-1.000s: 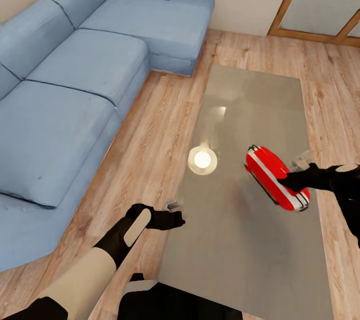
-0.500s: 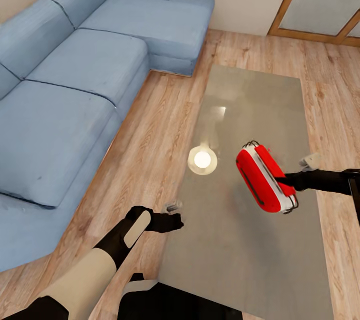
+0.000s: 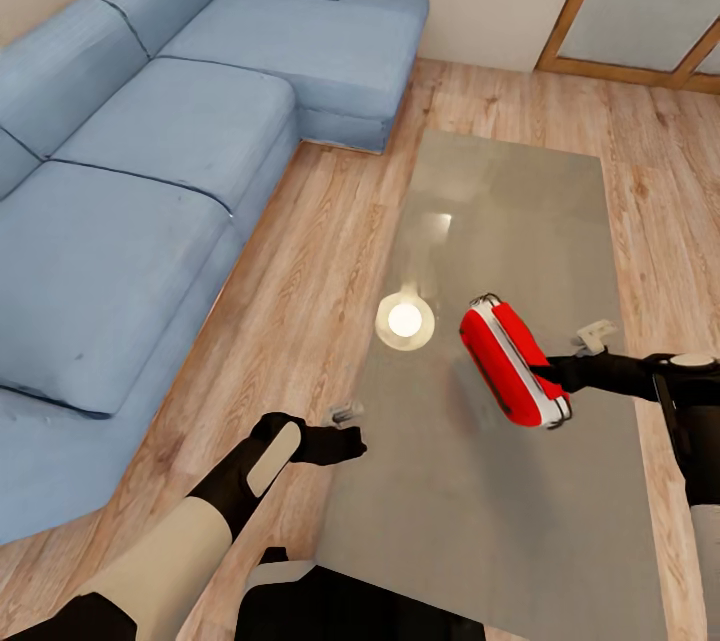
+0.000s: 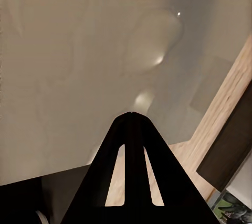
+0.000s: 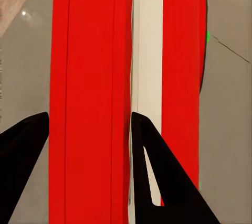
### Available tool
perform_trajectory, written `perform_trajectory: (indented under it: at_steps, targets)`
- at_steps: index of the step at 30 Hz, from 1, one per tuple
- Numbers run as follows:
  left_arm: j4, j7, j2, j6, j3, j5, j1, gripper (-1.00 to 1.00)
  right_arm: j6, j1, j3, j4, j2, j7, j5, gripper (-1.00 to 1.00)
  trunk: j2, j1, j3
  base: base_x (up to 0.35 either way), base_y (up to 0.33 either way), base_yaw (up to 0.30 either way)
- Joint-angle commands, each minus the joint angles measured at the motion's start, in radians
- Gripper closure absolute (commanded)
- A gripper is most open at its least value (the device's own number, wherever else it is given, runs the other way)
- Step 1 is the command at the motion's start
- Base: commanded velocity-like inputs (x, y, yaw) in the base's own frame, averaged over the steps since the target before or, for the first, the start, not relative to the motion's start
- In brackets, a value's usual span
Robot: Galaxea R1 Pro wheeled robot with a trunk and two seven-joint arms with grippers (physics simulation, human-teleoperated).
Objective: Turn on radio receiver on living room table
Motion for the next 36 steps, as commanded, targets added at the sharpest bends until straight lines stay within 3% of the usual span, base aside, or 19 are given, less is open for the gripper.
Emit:
perform_trajectory:
  at_steps: [1, 3, 9, 13, 18, 36]
  targets:
    - [0.000, 0.000, 0.000, 0.000, 0.000, 0.000, 0.000, 1.00, -0.008, 0.000, 0.001, 0.001, 0.007, -0.008, 0.002, 1.00, 0.000, 0.000, 0.000, 0.000, 0.000, 0.000]
    - [-0.001, 0.000, -0.001, 0.000, 0.000, 0.000, 0.000, 1.00, -0.043, 0.000, 0.001, 0.039, 0.020, -0.020, 0.003, 1.00, 0.000, 0.000, 0.000, 0.000, 0.000, 0.000]
    - [-0.001, -0.001, -0.002, 0.000, -0.003, 0.000, 0.000, 1.00, -0.127, 0.000, 0.002, 0.132, 0.024, -0.029, 0.005, 1.00, 0.000, 0.000, 0.000, 0.000, 0.000, 0.000]
    - [-0.001, 0.000, -0.003, 0.000, -0.005, 0.000, 0.000, 1.00, -0.138, 0.000, 0.000, 0.141, 0.025, -0.032, 0.005, 1.00, 0.000, 0.000, 0.000, 0.000, 0.000, 0.000]
    - [-0.002, 0.000, -0.004, 0.000, -0.040, 0.001, 0.000, 1.00, -0.145, 0.000, 0.001, 0.144, 0.025, -0.033, 0.005, 1.00, 0.000, 0.000, 0.000, 0.000, 0.000, 0.000]
    - [-0.002, 0.000, -0.005, -0.001, -0.045, 0.002, 0.000, 1.00, -0.207, 0.000, 0.002, 0.205, 0.025, -0.054, 0.005, 1.00, 0.000, 0.000, 0.000, 0.000, 0.000, 0.000]
